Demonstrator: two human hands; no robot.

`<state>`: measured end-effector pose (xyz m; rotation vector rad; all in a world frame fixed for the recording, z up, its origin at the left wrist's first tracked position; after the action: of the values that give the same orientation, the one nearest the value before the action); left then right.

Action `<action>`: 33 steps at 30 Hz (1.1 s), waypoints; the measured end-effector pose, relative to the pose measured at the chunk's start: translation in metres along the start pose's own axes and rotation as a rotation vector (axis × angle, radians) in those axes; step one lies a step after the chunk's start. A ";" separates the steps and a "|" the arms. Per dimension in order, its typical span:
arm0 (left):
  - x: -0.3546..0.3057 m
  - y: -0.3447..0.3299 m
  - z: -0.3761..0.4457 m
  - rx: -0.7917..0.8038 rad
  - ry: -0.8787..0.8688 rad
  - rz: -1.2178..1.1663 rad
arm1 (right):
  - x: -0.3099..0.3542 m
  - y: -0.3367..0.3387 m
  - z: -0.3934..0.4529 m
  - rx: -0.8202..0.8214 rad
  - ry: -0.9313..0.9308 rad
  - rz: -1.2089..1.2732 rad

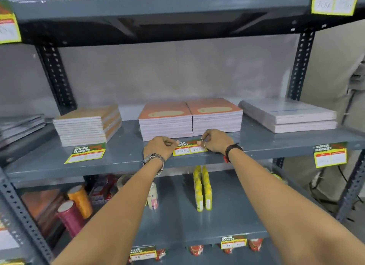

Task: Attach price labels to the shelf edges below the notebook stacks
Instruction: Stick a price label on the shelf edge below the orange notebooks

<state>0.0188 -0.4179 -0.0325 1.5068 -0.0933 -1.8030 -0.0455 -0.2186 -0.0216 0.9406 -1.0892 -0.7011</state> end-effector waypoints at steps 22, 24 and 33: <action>-0.024 0.005 -0.056 0.126 -0.302 0.012 | -0.009 0.023 -0.073 -0.134 0.391 -0.201; -0.022 0.005 -0.055 0.108 -0.281 -0.014 | -0.009 0.024 -0.071 -0.136 0.386 -0.193; -0.020 0.000 -0.054 0.096 -0.222 -0.007 | -0.009 0.022 -0.070 -0.179 0.358 -0.209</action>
<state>0.0652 -0.3839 -0.0322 1.3679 -0.2878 -1.9907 0.0187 -0.1812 -0.0172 0.9876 -0.6093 -0.7524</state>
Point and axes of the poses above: each hand's wrist, its own z-axis towards the middle knuckle, its own y-axis out of the back of the hand, x = y × z, the point moved 7 cm from there along z, towards the middle knuckle, and after that the axes turned 12 degrees about -z, right-handed, at the moved point
